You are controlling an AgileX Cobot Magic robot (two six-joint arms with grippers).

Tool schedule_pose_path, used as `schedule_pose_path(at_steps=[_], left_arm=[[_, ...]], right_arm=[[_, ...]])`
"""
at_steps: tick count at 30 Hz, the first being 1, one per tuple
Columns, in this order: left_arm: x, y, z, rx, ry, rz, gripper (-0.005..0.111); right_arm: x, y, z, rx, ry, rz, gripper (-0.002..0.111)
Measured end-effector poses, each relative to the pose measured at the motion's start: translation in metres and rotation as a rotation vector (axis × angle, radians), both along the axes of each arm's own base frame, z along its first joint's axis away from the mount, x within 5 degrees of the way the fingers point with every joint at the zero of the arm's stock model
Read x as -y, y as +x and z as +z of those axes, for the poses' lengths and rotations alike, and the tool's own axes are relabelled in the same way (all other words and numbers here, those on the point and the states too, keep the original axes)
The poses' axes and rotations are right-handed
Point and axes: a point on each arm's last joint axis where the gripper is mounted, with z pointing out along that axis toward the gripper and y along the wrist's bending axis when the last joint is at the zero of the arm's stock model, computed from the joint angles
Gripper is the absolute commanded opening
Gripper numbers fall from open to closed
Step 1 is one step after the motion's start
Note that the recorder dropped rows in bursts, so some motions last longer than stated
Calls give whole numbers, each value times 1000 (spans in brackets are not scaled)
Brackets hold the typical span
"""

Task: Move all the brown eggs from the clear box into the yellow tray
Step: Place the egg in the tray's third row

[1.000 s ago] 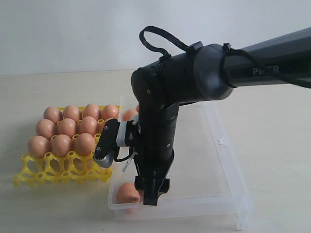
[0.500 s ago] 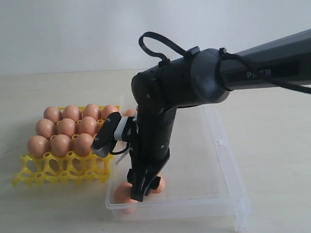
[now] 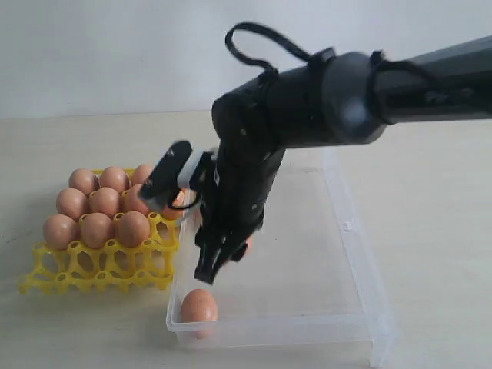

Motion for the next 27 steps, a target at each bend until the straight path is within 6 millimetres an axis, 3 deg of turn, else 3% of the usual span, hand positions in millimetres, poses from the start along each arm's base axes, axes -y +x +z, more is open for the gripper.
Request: schedule_pose_path(at_steps=[4,6,7,9,16,23,25,27], left_arm=[[0,0,0,0,0,0,0],[0,0,0,0,0,0,0],[0,0,0,0,0,0,0],[0,0,0,0,0,0,0],[0,0,0,0,0,0,0],[0,0,0,0,0,0,0],[0,0,0,0,0,0,0],[0,0,0,0,0,0,0]], right_arm=[[-5,7,41,181,186,-48,0],[-14,11,50,233,328,-96,0],[-24,14,51,277,483,-153,0],[-34,12,35,341,631,-203,0],[-37,10,-21,362,737,-301,0],[-39,13,-43,376,741,-305,0],[-39,13,-46,378,732,-297,9],[-39,13,-48,373,723,-296,33]])
